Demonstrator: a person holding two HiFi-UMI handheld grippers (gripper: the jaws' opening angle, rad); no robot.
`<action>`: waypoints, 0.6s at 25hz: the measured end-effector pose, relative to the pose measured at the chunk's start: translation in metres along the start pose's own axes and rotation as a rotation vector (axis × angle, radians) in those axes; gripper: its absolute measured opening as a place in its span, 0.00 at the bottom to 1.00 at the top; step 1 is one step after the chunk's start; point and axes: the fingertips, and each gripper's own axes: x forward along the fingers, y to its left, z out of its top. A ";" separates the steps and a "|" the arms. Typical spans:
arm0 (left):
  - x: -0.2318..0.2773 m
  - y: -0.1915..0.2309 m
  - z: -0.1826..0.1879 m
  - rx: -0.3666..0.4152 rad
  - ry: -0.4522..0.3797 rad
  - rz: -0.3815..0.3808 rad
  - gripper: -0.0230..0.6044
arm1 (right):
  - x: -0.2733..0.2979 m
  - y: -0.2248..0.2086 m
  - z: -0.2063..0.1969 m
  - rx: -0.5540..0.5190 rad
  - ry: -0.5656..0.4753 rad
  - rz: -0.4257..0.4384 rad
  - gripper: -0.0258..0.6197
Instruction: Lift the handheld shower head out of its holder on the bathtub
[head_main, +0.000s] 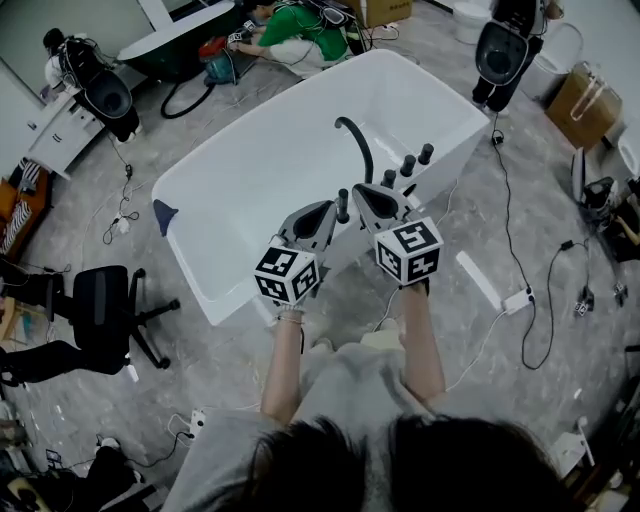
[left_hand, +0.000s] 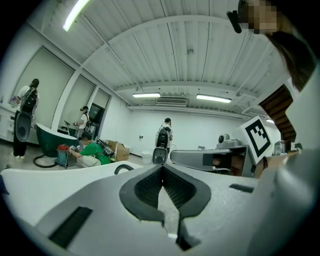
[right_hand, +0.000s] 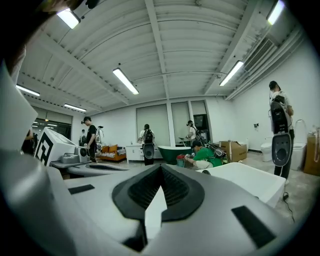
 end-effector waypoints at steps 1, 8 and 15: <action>0.004 -0.001 -0.003 -0.008 0.001 0.018 0.04 | 0.002 -0.006 -0.002 0.000 0.008 0.018 0.04; 0.024 -0.006 -0.020 -0.030 -0.026 0.154 0.04 | 0.007 -0.032 -0.017 -0.013 0.037 0.146 0.04; 0.039 -0.015 -0.028 -0.073 -0.110 0.283 0.04 | 0.006 -0.055 -0.027 -0.038 0.059 0.239 0.04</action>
